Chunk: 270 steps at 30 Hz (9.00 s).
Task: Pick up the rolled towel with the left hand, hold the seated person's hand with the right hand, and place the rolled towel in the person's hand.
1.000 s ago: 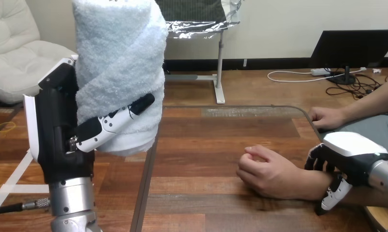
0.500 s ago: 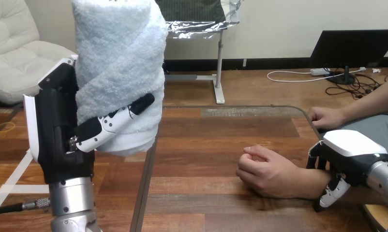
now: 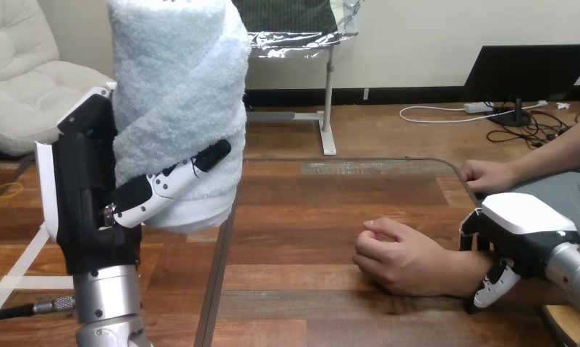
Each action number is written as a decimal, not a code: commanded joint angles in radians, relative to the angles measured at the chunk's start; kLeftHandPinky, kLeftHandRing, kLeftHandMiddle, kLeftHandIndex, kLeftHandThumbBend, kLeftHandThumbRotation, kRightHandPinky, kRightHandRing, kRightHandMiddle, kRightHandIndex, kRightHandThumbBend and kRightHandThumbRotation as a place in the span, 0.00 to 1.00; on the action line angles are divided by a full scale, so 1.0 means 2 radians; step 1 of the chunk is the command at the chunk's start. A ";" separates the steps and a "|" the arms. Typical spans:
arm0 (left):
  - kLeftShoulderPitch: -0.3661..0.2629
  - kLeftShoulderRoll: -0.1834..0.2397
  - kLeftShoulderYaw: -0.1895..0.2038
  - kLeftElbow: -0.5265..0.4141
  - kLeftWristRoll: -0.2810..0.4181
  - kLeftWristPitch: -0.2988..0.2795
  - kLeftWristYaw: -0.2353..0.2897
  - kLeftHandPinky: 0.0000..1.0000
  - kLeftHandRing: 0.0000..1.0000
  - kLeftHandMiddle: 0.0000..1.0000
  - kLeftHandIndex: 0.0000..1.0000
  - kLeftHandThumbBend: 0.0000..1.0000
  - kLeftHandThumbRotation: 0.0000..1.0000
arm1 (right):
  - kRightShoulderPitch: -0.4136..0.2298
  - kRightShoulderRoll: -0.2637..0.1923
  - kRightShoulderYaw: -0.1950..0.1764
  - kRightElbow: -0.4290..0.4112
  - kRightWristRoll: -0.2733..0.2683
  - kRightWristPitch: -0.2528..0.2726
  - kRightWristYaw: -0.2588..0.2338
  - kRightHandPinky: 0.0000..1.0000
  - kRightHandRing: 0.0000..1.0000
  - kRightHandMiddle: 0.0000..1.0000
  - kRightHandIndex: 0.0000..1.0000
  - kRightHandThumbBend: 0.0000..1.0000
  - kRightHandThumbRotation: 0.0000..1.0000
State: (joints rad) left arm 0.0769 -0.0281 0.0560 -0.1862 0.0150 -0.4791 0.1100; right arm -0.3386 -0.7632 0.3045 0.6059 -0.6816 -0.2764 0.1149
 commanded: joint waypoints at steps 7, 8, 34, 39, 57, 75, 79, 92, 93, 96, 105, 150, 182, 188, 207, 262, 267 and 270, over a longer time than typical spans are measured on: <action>-0.027 -0.004 0.000 -0.002 0.001 -0.014 0.000 0.16 0.22 0.30 0.38 0.51 0.00 | 0.007 0.021 0.009 0.020 0.011 -0.007 -0.001 0.13 0.20 0.29 0.35 0.91 0.03; -0.027 -0.004 0.000 -0.002 0.001 -0.014 0.000 0.16 0.22 0.30 0.38 0.51 0.00 | 0.007 0.021 0.009 0.019 0.011 -0.006 -0.001 0.13 0.20 0.28 0.35 0.91 0.03; -0.031 -0.008 -0.004 0.032 0.012 -0.016 0.006 0.20 0.25 0.31 0.38 0.50 0.00 | 0.009 0.013 -0.022 -0.003 0.067 0.007 0.029 0.17 0.23 0.31 0.36 0.93 0.03; -0.034 -0.010 -0.006 0.046 0.013 -0.021 0.006 0.21 0.26 0.32 0.38 0.51 0.00 | 0.010 0.008 -0.032 -0.012 0.079 0.003 0.032 0.19 0.25 0.32 0.37 0.93 0.05; -0.071 -0.007 -0.007 0.163 -0.006 -0.086 -0.020 0.21 0.26 0.32 0.38 0.49 0.00 | 0.014 0.000 -0.083 -0.084 0.138 0.043 0.084 0.23 0.28 0.35 0.39 0.93 0.04; -0.135 -0.007 -0.002 0.326 -0.020 -0.151 -0.050 0.23 0.27 0.33 0.38 0.51 0.00 | 0.006 -0.001 -0.115 -0.112 0.176 0.039 0.108 0.31 0.33 0.37 0.38 0.95 0.10; -0.151 -0.011 -0.001 0.361 -0.027 -0.160 -0.058 0.23 0.28 0.34 0.39 0.51 0.00 | 0.006 -0.001 -0.119 -0.123 0.180 0.044 0.113 0.31 0.34 0.38 0.38 0.95 0.10; -0.189 -0.021 0.001 0.432 -0.034 -0.174 -0.067 0.26 0.30 0.35 0.39 0.53 0.00 | 0.009 0.002 -0.130 -0.165 0.185 0.073 0.125 0.33 0.35 0.39 0.39 0.95 0.10; -0.191 -0.021 0.001 0.435 -0.035 -0.175 -0.067 0.26 0.30 0.35 0.39 0.54 0.00 | 0.010 0.002 -0.131 -0.168 0.185 0.075 0.126 0.33 0.36 0.39 0.39 0.95 0.10; -0.200 -0.023 0.002 0.452 -0.039 -0.178 -0.071 0.27 0.31 0.36 0.39 0.54 0.00 | 0.011 0.003 -0.132 -0.179 0.186 0.085 0.130 0.34 0.36 0.40 0.39 0.95 0.10; -0.223 -0.030 0.005 0.491 -0.056 -0.186 -0.089 0.30 0.33 0.38 0.40 0.55 0.00 | 0.015 0.006 -0.134 -0.203 0.189 0.101 0.135 0.33 0.36 0.40 0.40 0.95 0.10; -0.284 -0.082 -0.015 0.561 -0.036 -0.208 -0.093 0.31 0.34 0.38 0.42 0.60 0.00 | 0.007 0.014 -0.131 -0.241 0.189 0.135 0.144 0.31 0.34 0.39 0.39 0.96 0.11; -0.260 -0.111 -0.045 0.579 -0.034 -0.194 -0.129 0.33 0.36 0.40 0.42 0.63 0.00 | -0.005 0.016 -0.133 -0.275 0.183 0.168 0.155 0.32 0.35 0.39 0.40 0.96 0.13; -0.257 -0.112 -0.049 0.584 -0.028 -0.199 -0.129 0.32 0.35 0.39 0.42 0.63 0.00 | -0.006 0.016 -0.133 -0.275 0.183 0.166 0.156 0.33 0.36 0.40 0.40 0.96 0.13; -0.253 -0.112 -0.049 0.589 -0.032 -0.202 -0.140 0.32 0.35 0.39 0.42 0.60 0.00 | -0.007 0.020 -0.131 -0.261 0.187 0.153 0.154 0.33 0.36 0.39 0.39 0.96 0.13; -0.252 -0.073 -0.037 0.583 -0.034 -0.185 -0.149 0.33 0.39 0.43 0.46 0.58 0.00 | -0.008 0.021 -0.133 -0.250 0.183 0.157 0.151 0.32 0.36 0.41 0.41 0.97 0.15; -0.251 -0.073 -0.034 0.581 -0.036 -0.181 -0.146 0.35 0.41 0.45 0.47 0.55 0.00 | -0.007 0.020 -0.134 -0.248 0.185 0.153 0.150 0.32 0.36 0.41 0.41 0.97 0.15; -0.252 -0.074 -0.032 0.582 -0.037 -0.180 -0.145 0.36 0.42 0.46 0.49 0.53 0.00 | -0.007 0.020 -0.134 -0.247 0.185 0.152 0.150 0.32 0.36 0.41 0.41 0.97 0.15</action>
State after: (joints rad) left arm -0.4288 -0.1443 0.0149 0.9969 -0.0832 -0.8397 -0.1693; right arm -0.3119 -0.7496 0.0303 0.0874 -0.3162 0.0330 0.4257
